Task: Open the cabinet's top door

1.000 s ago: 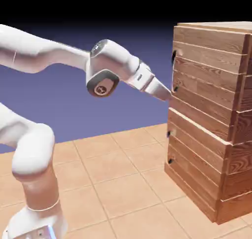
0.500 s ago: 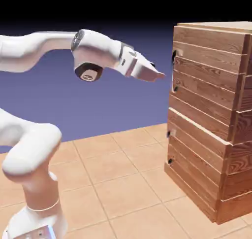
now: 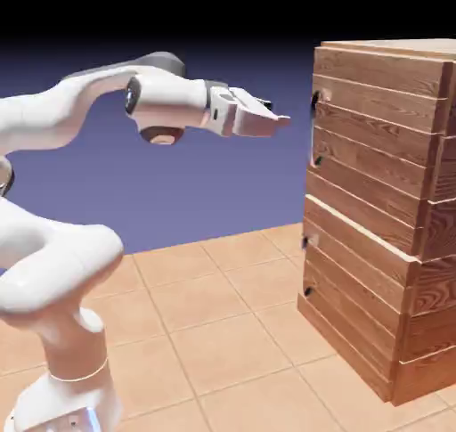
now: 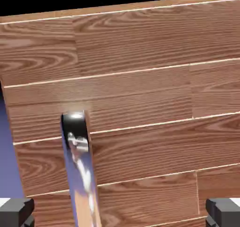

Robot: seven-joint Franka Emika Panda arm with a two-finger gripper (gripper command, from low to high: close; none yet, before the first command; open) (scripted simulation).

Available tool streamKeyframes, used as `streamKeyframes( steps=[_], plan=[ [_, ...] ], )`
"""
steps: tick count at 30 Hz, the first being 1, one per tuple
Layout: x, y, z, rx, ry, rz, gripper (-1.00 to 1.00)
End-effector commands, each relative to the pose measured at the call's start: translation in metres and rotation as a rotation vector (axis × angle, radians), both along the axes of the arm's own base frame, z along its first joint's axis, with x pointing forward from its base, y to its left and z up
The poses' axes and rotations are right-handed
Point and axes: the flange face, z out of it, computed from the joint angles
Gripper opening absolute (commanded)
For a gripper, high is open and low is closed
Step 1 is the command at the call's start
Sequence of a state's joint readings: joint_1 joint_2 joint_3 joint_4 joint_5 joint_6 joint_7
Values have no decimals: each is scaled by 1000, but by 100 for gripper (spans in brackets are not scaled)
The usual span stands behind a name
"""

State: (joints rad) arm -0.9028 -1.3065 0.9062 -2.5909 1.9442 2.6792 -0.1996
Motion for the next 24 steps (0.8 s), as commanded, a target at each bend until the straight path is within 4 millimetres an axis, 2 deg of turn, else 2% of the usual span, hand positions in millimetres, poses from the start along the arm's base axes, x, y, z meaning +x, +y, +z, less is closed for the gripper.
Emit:
streamKeyframes(
  steps=[1, 11, 13, 17, 18, 19, 20, 24],
  plan=[
    [3, 3, -4, -8, -12, 2, 0],
    [48, 18, -55, -102, -120, 19, 0],
    [51, 18, -59, -108, -125, 20, 0],
    [99, 16, -59, -108, -125, 20, 0],
    [101, 15, -59, -108, -125, 20, 0],
    [101, 15, -59, -108, -125, 20, -100],
    [101, 15, -59, -108, -125, 20, -100],
    [68, -2, -59, -101, -131, 135, -100]
  ],
)
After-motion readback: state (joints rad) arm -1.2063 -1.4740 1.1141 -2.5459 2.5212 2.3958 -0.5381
